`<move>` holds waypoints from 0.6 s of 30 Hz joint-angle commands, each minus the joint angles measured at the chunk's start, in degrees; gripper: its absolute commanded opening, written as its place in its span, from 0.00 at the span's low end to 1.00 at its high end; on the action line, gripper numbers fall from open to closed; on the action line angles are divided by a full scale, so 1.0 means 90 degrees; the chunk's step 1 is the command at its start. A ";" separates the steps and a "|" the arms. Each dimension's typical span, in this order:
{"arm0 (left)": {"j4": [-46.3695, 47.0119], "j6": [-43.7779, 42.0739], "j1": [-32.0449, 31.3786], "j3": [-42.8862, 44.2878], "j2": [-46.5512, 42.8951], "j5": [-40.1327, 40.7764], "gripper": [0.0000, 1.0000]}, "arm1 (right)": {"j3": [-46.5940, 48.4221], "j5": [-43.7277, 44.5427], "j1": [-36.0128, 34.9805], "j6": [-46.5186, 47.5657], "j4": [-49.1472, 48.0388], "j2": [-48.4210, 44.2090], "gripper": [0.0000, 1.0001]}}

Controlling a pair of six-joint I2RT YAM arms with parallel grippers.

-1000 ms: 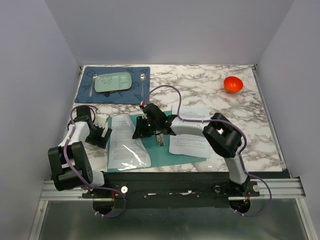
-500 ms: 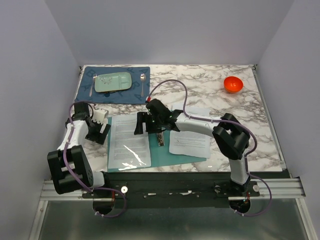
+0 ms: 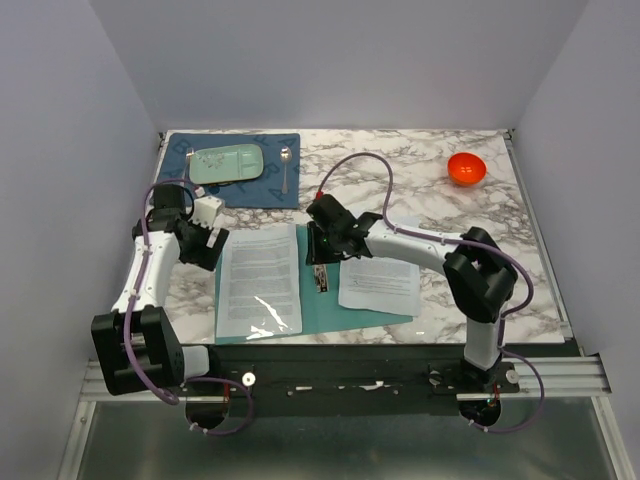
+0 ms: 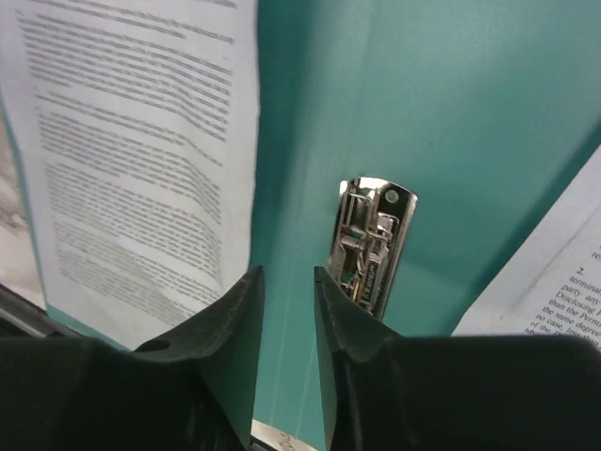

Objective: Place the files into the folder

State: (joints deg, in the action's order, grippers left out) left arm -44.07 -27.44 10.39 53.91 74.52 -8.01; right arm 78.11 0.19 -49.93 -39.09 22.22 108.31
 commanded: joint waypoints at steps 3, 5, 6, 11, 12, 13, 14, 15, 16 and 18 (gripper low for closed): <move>-0.0581 0.0392 -0.0637 0.0571 -0.0175 -0.0340 0.99 | 0.0071 0.0418 -0.0048 -0.0012 0.0753 0.0348 0.54; -0.0610 0.0461 -0.0695 0.0670 -0.0077 -0.0389 0.99 | 0.0159 0.0545 -0.0048 -0.0002 0.0948 0.0435 0.56; -0.0630 0.0480 -0.0705 0.0738 -0.0048 -0.0389 0.99 | 0.0198 0.0555 -0.0057 -0.0012 0.0988 0.0475 0.56; -0.0630 0.0490 -0.0725 0.0709 -0.0038 -0.0379 0.99 | 0.0539 0.0653 -0.0106 -0.0041 0.1291 0.0709 0.55; -0.0621 0.0471 -0.0715 0.0671 -0.0057 -0.0360 0.99 | 0.0589 0.0663 -0.0106 -0.0041 0.1359 0.0777 0.55; -0.0630 0.0471 -0.0725 0.0651 -0.0086 -0.0350 0.99 | 0.0637 0.0673 -0.0145 -0.0051 0.1379 0.0816 0.54; -0.0621 0.0461 -0.0725 0.0631 -0.0096 -0.0350 0.99 | 0.0744 0.0653 -0.0155 -0.0051 0.1427 0.0846 0.55; -0.0620 0.0442 -0.0725 0.0602 -0.0106 -0.0341 0.99 | 0.0794 0.0653 -0.0184 -0.0070 0.1457 0.0885 0.54; -0.0620 0.0442 -0.0725 0.0592 -0.0116 -0.0321 0.99 | 0.0852 0.0663 -0.0223 -0.0090 0.1486 0.0963 0.54; -0.0630 0.0432 -0.0725 0.0572 -0.0116 -0.0311 0.99 | 0.0989 0.0682 -0.0262 -0.0129 0.1564 0.1031 0.54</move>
State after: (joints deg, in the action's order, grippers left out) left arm -48.14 -23.27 4.08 59.55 74.04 -9.91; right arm 83.70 4.16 -51.07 -39.18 33.17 115.55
